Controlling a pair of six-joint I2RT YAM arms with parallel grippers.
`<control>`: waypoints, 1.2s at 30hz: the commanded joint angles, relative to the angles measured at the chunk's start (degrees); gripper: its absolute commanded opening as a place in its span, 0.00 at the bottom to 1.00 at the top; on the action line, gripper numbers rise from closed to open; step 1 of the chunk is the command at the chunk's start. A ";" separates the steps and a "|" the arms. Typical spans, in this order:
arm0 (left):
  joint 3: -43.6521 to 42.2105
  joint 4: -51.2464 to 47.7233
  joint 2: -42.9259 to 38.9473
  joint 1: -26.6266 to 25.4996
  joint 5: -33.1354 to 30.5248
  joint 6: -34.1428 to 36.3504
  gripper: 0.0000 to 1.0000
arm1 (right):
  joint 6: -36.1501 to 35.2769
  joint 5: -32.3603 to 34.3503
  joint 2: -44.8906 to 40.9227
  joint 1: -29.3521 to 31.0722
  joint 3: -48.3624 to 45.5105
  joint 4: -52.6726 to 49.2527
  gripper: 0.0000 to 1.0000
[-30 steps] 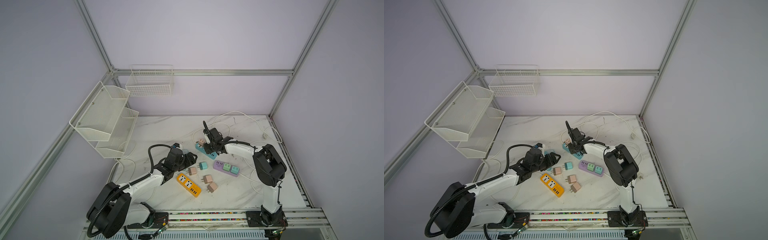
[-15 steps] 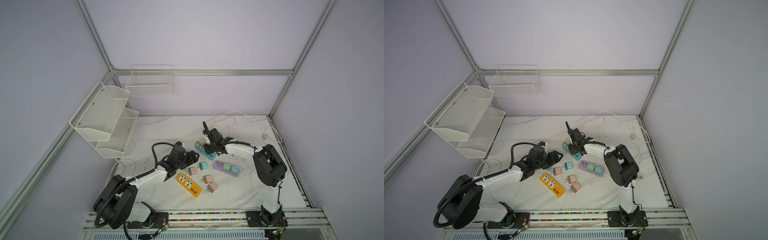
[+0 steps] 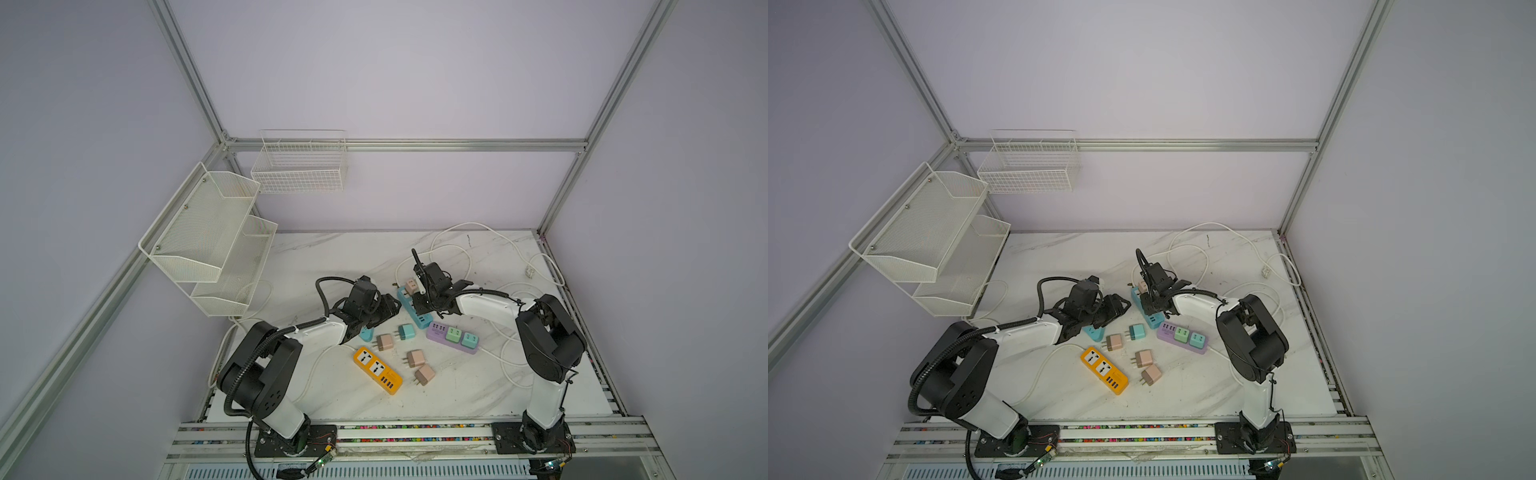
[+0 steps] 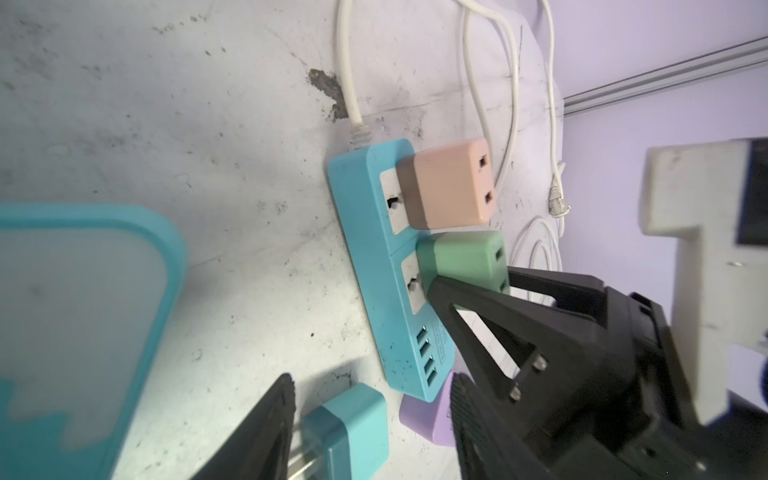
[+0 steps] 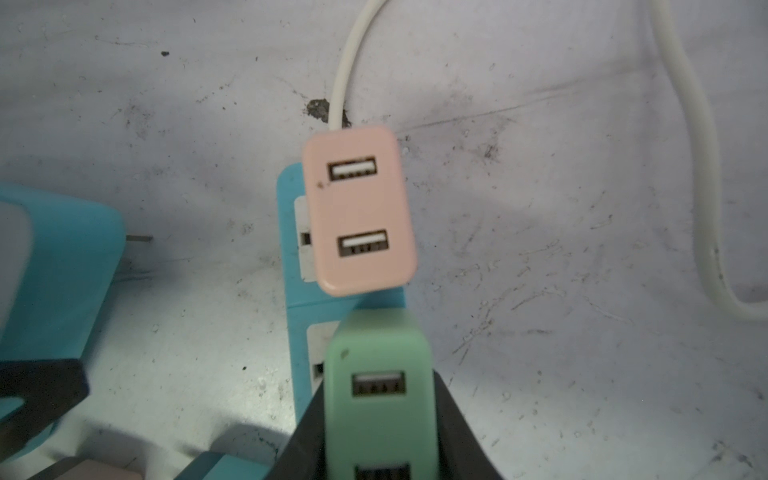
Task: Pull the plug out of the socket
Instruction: 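Move the left gripper to the long teal strip and grip it beside the green adapter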
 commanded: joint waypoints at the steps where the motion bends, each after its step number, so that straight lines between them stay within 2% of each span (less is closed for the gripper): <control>1: 7.86 2.24 2.13 0.26 3.58 2.67 0.56 | 2.13 1.37 -1.47 1.05 0.22 -0.20 0.32; 13: 14.67 1.35 11.71 0.30 5.12 3.58 0.44 | 2.62 2.00 -0.66 1.78 0.66 -0.02 0.32; 25: 16.47 -0.62 16.30 0.25 3.12 3.25 0.40 | 2.66 2.23 0.48 2.30 1.44 -0.07 0.32; 30: 15.75 -0.59 17.27 0.07 2.94 3.25 0.36 | 2.57 2.68 0.68 2.38 1.67 0.10 0.33; 36: 12.60 -0.61 16.51 -0.60 0.16 2.59 0.32 | 2.98 4.02 1.19 2.39 2.19 0.14 0.39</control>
